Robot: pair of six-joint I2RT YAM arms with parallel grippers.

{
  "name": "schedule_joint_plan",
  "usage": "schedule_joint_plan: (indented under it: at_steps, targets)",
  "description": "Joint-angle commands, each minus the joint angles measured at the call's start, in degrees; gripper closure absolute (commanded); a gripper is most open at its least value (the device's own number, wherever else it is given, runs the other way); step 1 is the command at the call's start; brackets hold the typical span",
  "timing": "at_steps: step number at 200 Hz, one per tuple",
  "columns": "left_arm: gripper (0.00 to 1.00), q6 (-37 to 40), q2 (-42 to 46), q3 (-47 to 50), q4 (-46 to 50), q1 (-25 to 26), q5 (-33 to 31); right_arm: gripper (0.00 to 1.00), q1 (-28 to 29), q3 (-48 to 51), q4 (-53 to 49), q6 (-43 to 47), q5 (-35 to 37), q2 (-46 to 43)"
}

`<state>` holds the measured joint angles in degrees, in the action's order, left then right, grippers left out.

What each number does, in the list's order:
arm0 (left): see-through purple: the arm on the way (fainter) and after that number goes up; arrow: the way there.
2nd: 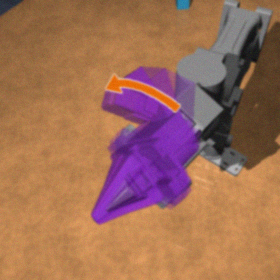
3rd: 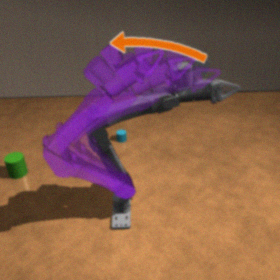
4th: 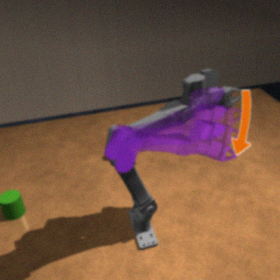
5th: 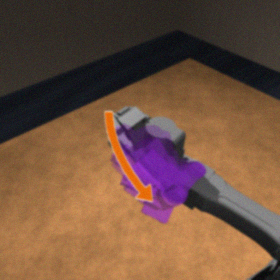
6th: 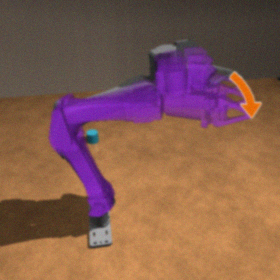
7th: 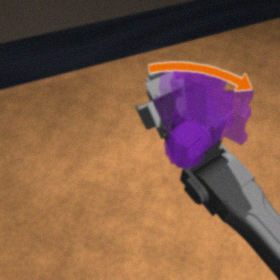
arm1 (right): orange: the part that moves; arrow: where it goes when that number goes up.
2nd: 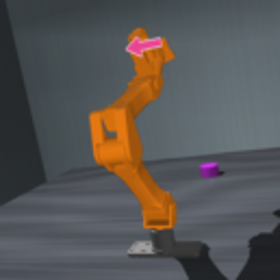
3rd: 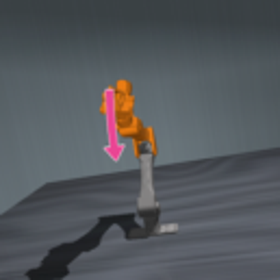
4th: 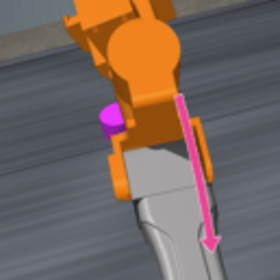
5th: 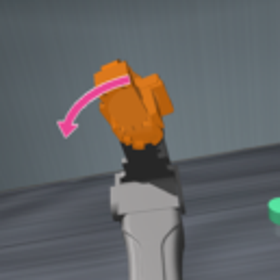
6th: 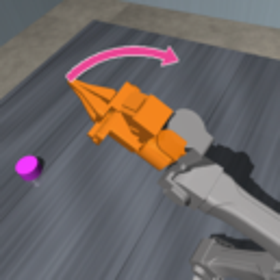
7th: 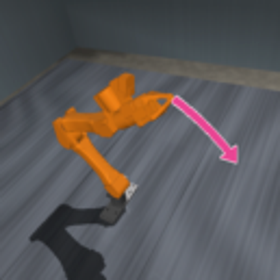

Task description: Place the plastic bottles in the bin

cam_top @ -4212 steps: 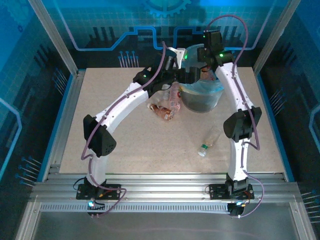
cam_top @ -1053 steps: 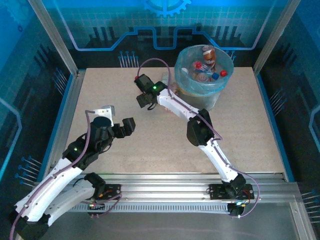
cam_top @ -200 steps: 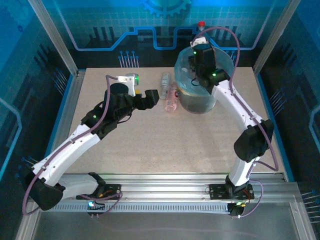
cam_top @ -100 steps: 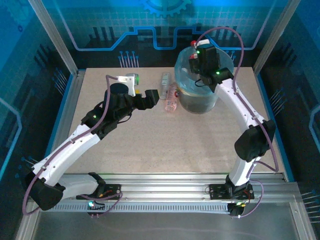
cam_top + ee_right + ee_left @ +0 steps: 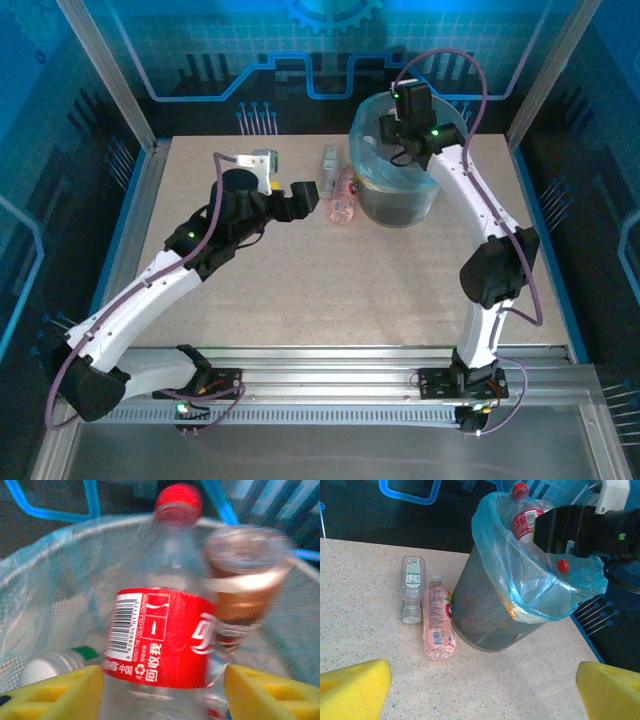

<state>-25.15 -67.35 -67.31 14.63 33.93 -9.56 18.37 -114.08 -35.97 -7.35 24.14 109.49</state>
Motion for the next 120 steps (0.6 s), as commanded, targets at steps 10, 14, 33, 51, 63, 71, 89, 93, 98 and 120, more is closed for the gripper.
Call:
schedule_joint_plan:
  at_steps: [10,14,33,51,63,71,89,93,98,120]
  targets:
    - [0.04,0.16,1.56,0.73,-1.16,0.31,0.07,0.42,-0.62,-1.60,-6.24,-2.71,-6.27,2.44]
    - [0.04,0.04,1.59,0.77,-1.18,0.26,0.07,0.42,-0.62,-1.40,-6.52,-2.90,-6.42,2.35]
    - [0.04,0.03,1.77,1.09,-1.24,0.26,-0.02,0.43,-0.62,0.22,-7.27,-3.82,-7.38,1.93]
    - [0.04,-0.13,1.79,1.14,-1.44,0.29,0.07,0.44,-0.62,2.45,-7.61,-4.49,-8.14,0.96]
    - [0.04,-0.12,1.69,1.22,-1.53,0.30,0.07,0.44,-0.62,3.39,-8.33,-4.98,-8.07,0.34]
    - [0.04,-0.19,1.63,1.30,-1.67,0.26,0.15,0.45,-0.70,3.47,-9.44,-5.33,-7.64,0.12]
    - [0.04,-0.53,1.59,1.57,-1.88,0.28,0.36,0.42,-0.79,3.33,-11.64,-5.91,-6.55,-0.67]
    - [0.04,-0.60,1.59,1.64,-1.97,0.26,0.42,0.40,-0.79,3.42,-11.83,-5.99,-6.27,-0.98]
    - [0.04,-0.66,1.61,1.74,-2.06,0.26,0.39,0.38,-0.86,3.47,-12.01,-6.00,-5.92,-1.25]
    - [0.04,-0.86,1.43,1.73,-2.32,0.30,0.60,0.33,-0.97,2.64,-12.93,-6.19,-5.22,-2.19]
